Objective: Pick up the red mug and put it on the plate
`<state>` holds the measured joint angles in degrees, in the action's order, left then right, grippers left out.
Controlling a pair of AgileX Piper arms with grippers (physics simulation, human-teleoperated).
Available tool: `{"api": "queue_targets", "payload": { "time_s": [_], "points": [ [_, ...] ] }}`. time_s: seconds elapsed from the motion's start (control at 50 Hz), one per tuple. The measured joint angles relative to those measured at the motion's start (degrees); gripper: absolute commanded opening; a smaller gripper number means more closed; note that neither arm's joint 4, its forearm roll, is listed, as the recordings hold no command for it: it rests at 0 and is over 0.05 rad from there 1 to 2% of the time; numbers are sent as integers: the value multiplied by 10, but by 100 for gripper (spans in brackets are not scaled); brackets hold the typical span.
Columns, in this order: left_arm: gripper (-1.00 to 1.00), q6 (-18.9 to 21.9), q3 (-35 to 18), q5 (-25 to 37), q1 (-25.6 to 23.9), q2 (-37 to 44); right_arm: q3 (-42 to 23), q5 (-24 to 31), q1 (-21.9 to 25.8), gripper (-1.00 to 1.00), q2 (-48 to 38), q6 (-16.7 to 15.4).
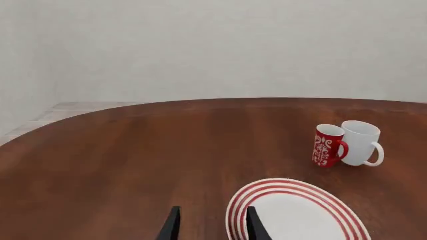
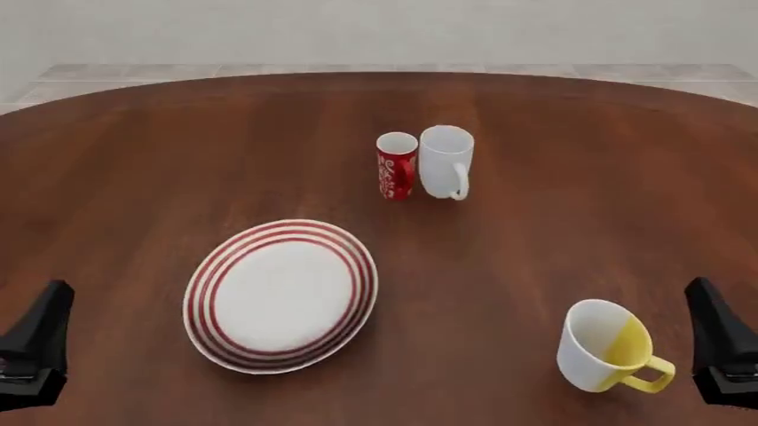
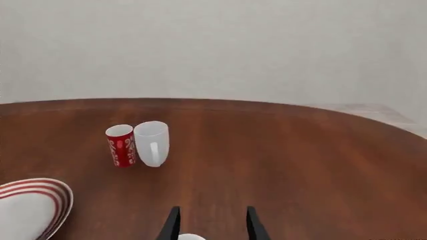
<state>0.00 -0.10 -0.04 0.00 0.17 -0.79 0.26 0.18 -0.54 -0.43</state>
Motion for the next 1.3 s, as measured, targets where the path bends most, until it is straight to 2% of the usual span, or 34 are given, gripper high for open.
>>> {"api": "queue_targets", "payload": {
  "time_s": [0.26, 0.68, 0.8, 0.94, 1.3],
  "points": [
    [100, 0, -1, 0, 0, 2, 5, -22, -1, 100, -26, 5],
    [100, 0, -1, -1, 0, 3, 1, -27, -9, 100, -43, 10],
    [100, 0, -1, -1, 0, 3, -45, -46, -22, 100, -138, 6],
    [100, 0, -1, -1, 0, 3, -106, -40, -22, 100, -214, -8],
    [100, 0, -1, -1, 0, 3, -293, 35, -15, 100, -377, -58]
  ]
}}
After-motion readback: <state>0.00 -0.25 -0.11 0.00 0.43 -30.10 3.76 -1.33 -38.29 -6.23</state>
